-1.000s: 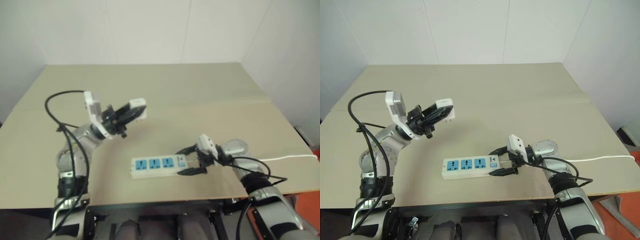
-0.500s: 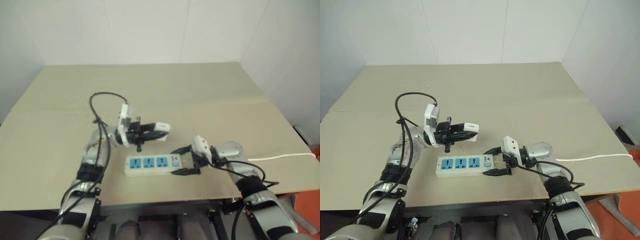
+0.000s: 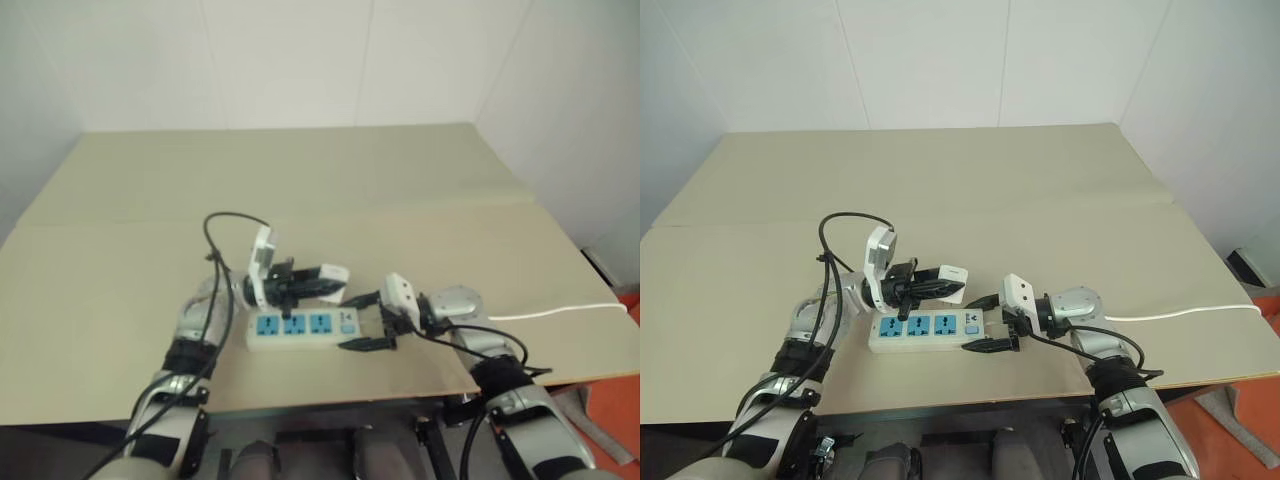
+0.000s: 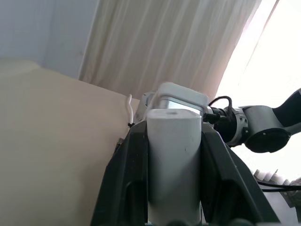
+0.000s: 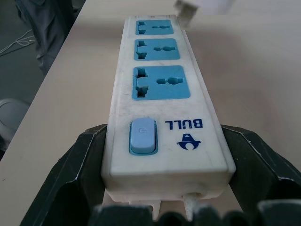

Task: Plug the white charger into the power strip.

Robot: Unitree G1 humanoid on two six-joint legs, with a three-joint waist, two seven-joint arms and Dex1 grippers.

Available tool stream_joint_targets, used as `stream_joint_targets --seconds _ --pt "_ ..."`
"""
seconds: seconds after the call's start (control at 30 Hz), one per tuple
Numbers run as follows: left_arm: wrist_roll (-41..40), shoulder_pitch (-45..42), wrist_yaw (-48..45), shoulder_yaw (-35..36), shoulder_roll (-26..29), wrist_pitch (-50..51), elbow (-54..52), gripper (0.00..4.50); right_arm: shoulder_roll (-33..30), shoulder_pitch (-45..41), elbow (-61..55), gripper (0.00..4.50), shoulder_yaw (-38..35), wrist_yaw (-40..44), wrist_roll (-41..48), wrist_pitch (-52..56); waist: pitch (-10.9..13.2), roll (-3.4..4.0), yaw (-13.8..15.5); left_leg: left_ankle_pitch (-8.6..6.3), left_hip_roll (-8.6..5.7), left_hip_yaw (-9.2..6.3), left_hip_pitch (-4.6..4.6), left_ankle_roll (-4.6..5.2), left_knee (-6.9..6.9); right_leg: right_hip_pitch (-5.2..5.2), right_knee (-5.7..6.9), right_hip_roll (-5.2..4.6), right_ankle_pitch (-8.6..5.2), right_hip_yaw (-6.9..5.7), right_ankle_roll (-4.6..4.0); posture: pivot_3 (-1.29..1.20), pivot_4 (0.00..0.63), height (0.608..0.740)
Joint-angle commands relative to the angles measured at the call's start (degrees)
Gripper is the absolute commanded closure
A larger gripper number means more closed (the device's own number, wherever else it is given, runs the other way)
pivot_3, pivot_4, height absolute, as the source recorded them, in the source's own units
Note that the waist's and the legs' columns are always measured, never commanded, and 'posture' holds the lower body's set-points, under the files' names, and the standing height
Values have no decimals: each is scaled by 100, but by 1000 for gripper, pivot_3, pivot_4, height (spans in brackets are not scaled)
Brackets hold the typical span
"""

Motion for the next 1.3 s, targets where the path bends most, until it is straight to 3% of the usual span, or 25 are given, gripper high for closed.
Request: stream_joint_targets --seconds 0.03,1.3 --pt "55 235 -144 -139 52 -241 -376 3493 44 6 70 1113 189 -21 -194 48 0 0 -6 0 0 0 0 0 0 0 0 0 0 0 -1 0 150 740" --pt "516 485 -68 -315 64 -1267 379 3493 -1 45 23 1113 174 -27 -262 70 -23 12 4 0 1 1 15 0 -3 12 0 0 -20 0 19 0 150 740"
